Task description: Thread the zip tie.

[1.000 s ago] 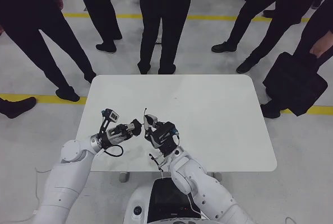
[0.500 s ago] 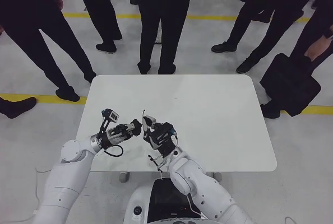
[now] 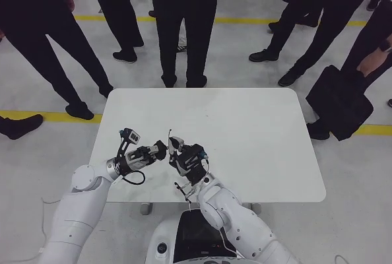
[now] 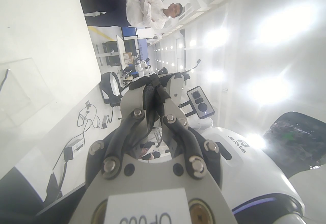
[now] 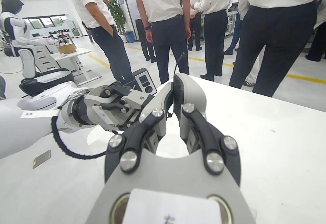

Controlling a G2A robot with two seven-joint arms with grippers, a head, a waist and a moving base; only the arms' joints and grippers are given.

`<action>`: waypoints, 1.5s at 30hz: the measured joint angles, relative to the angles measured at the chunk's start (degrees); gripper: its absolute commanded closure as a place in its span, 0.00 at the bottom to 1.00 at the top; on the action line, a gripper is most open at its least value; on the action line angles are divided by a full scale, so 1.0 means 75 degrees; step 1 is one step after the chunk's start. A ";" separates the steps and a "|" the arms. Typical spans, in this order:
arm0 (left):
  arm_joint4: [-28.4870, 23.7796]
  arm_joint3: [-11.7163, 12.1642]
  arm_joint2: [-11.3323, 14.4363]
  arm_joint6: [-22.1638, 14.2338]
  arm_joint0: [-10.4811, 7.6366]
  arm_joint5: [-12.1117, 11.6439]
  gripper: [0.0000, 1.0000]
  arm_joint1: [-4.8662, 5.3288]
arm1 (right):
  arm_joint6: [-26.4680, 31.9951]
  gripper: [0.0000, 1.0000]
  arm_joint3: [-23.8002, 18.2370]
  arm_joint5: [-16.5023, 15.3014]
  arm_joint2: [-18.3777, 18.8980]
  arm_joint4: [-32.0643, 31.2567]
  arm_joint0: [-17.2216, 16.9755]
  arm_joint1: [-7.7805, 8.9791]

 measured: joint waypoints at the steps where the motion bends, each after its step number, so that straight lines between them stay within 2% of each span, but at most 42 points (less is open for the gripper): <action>1: 0.0000 0.0000 0.0000 0.0000 0.0000 0.0000 1.00 0.0000 | -0.0011 0.00 -0.0023 0.0014 0.0006 -0.0013 -0.0020 0.0003; 9: 0.0000 0.0000 0.0000 0.0000 0.0000 0.0000 1.00 0.0000 | -0.0180 0.00 -0.0229 0.0110 0.0104 -0.0249 -0.0240 0.0057; 16: 0.0000 0.0000 0.0000 0.0000 0.0000 0.0000 1.00 0.0000 | -0.0623 0.00 -0.0447 0.0234 0.0365 -0.1386 -0.0542 0.0217; 24: -0.0040 0.0001 0.0013 0.0047 0.0002 0.0049 1.00 -0.0004 | -0.0608 0.00 -0.0438 0.0248 0.0373 -0.1317 -0.0531 0.0219; 27: -0.0484 -0.0060 0.0025 0.0212 -0.0033 0.0684 1.00 0.0002 | -0.0650 0.00 -0.0213 0.0858 0.0314 -0.1472 -0.0252 0.0356; 28: -0.0708 -0.0085 -0.0018 0.0152 -0.0056 0.1012 1.00 0.0017 | -0.0735 0.00 0.0000 0.1293 0.0145 -0.1475 -0.0029 0.0480; 30: -0.0987 -0.0111 -0.0102 0.0038 -0.0069 0.1429 1.00 0.0047 | -0.0936 0.00 0.0404 0.2058 -0.0280 -0.1470 0.0387 0.0716; 31: -0.1172 -0.0129 -0.0152 -0.0046 -0.0070 0.1737 1.00 0.0067 | -0.1057 0.00 0.0669 0.2461 -0.0572 -0.1468 0.0693 0.0883; 33: -0.1370 -0.0143 -0.0218 -0.0150 -0.0070 0.2213 1.00 0.0102 | -0.1111 0.00 0.0938 0.2621 -0.0874 -0.1467 0.1089 0.1114; 34: -0.1508 -0.0150 -0.0261 -0.0185 -0.0071 0.2537 1.00 0.0123 | -0.1092 0.00 0.1046 0.2490 -0.1012 -0.1467 0.1302 0.1245; 35: -0.1588 -0.0168 -0.0292 -0.0178 -0.0072 0.2734 1.00 0.0137 | -0.1073 0.00 0.1129 0.2413 -0.1106 -0.1467 0.1463 0.1338; 36: -0.1610 -0.0219 -0.0318 -0.0180 -0.0079 0.2845 1.00 0.0148 | -0.1047 0.00 0.1222 0.2380 -0.1204 -0.1467 0.1630 0.1424; 38: -0.1577 -0.0324 -0.0354 -0.0210 -0.0094 0.2718 1.00 0.0159 | -0.1006 0.00 0.1323 0.2377 -0.1317 -0.1467 0.1842 0.1518; 41: -0.1566 -0.0325 -0.0353 -0.0214 -0.0093 0.2633 1.00 0.0158 | -0.1005 0.00 0.1317 0.2385 -0.1312 -0.1467 0.1832 0.1512; 45: -0.1654 -0.0319 -0.0321 -0.0137 -0.0087 0.2719 1.00 0.0147 | -0.1012 0.00 0.1364 0.2380 -0.1347 -0.1467 0.1870 0.1523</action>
